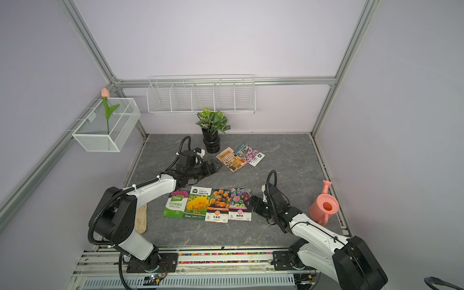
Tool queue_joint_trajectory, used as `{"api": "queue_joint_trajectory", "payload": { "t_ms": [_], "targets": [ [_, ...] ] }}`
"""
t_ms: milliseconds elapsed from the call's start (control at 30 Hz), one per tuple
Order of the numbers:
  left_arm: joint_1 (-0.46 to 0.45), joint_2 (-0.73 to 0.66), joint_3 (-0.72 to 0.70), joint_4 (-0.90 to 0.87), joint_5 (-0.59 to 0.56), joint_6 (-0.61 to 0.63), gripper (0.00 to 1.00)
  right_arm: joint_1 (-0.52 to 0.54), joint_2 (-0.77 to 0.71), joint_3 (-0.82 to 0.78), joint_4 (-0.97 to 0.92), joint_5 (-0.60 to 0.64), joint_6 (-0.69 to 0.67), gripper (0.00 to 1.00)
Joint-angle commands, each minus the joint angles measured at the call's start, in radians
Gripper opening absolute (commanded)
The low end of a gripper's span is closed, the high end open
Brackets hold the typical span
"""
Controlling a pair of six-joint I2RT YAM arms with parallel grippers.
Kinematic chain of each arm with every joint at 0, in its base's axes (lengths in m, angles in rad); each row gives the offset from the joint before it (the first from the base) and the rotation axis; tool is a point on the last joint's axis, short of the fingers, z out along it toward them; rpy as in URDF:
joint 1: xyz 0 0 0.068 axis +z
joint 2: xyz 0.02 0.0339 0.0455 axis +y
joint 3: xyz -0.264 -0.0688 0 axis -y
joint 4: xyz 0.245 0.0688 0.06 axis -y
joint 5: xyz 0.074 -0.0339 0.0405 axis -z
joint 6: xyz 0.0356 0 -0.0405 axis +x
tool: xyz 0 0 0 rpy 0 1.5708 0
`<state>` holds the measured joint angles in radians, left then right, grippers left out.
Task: Arrange the seed packets in a row
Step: Place the seed packet at the center of the board, then pick up the seed packet from the center of the board.
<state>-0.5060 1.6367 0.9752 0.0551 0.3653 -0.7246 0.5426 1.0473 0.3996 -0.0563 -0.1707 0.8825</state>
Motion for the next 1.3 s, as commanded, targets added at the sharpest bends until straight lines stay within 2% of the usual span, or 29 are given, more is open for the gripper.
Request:
{"api": "queue_joint_trajectory", "payload": {
  "t_ms": [0, 200, 367, 500, 633, 767, 867, 1000, 1167, 1267],
  "targets": [
    [-0.003, 0.034, 0.042, -0.034, -0.021, 0.018, 1.0, -0.064, 0.023, 0.084, -0.144, 0.057, -0.119, 0.9],
    [-0.003, 0.169, 0.215, -0.091, -0.048, 0.056, 1.0, -0.174, 0.309, 0.326, -0.042, 0.012, -0.195, 0.91],
    [0.007, 0.295, 0.345, -0.113, -0.049, 0.054, 1.0, -0.233, 0.59, 0.565, 0.02, -0.092, -0.247, 0.91],
    [0.015, 0.396, 0.419, -0.024, 0.04, 0.004, 1.0, -0.286, 0.731, 0.701, 0.042, -0.055, -0.285, 0.92],
    [0.009, 0.499, 0.507, 0.097, 0.115, -0.047, 1.0, -0.359, 0.884, 0.862, 0.048, -0.099, -0.3, 0.92],
    [0.005, 0.61, 0.566, 0.263, 0.141, -0.125, 1.0, -0.39, 1.003, 0.986, 0.086, -0.112, -0.318, 0.94],
    [-0.006, 0.669, 0.617, 0.315, 0.127, -0.139, 1.0, -0.398, 1.093, 1.093, 0.076, -0.089, -0.376, 0.95],
    [-0.032, 0.717, 0.71, 0.201, 0.084, -0.054, 1.0, -0.408, 1.23, 1.286, 0.007, -0.097, -0.438, 0.95],
    [-0.032, 0.792, 0.776, 0.203, 0.114, -0.099, 1.0, -0.409, 1.39, 1.535, -0.14, -0.125, -0.484, 0.95],
    [-0.033, 0.816, 0.796, 0.189, 0.124, -0.117, 1.0, -0.407, 1.437, 1.593, -0.191, -0.165, -0.482, 0.95]
  ]
}}
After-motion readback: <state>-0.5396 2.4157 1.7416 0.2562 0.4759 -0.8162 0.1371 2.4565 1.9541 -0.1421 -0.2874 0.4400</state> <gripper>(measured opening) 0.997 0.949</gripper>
